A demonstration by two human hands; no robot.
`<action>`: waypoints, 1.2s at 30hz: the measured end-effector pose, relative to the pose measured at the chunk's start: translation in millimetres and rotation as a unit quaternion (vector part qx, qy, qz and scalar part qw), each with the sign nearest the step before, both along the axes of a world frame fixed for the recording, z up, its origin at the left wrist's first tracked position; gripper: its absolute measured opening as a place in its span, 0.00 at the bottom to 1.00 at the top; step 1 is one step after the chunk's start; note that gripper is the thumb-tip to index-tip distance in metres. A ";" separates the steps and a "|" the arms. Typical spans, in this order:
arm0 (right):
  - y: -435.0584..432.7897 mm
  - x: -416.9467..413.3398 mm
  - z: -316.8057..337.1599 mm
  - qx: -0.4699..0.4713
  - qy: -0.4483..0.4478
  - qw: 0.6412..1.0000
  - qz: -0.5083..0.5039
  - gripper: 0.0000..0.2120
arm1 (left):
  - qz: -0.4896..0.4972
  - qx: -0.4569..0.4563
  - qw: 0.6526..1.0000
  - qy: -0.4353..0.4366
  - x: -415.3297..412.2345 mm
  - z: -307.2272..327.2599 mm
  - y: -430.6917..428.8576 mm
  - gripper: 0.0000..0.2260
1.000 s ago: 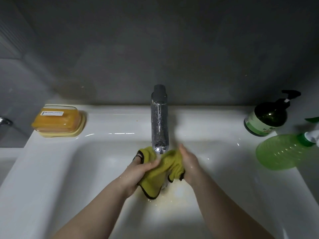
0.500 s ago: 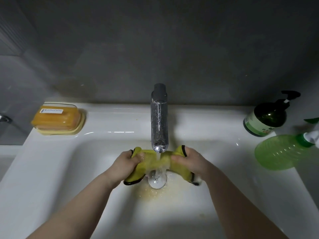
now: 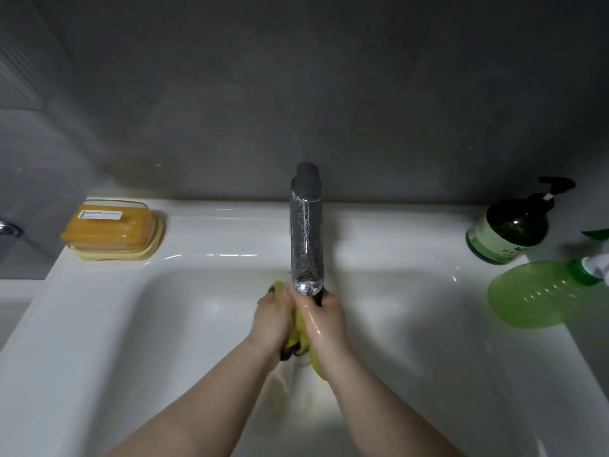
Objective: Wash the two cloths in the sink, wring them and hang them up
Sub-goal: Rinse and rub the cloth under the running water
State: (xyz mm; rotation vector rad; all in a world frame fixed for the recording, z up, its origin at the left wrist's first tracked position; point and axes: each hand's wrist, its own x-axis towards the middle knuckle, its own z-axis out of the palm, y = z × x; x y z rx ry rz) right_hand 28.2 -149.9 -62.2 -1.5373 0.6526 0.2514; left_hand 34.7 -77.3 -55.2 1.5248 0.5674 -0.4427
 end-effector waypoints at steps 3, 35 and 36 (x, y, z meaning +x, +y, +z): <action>-5.7 10.4 -1.7 -0.110 -0.026 0.992 -0.047 0.17 | -0.022 -0.026 0.999 -0.017 -15.5 -1.2 -17.2 0.13; -47.8 -14.1 -7.6 0.180 0.048 0.980 0.066 0.24 | -0.018 -0.373 0.922 0.105 5.4 5.2 12.8 0.22; -51.1 -18.7 -8.8 0.226 0.040 0.970 0.086 0.23 | -0.016 -0.388 0.916 0.101 5.6 5.3 14.8 0.22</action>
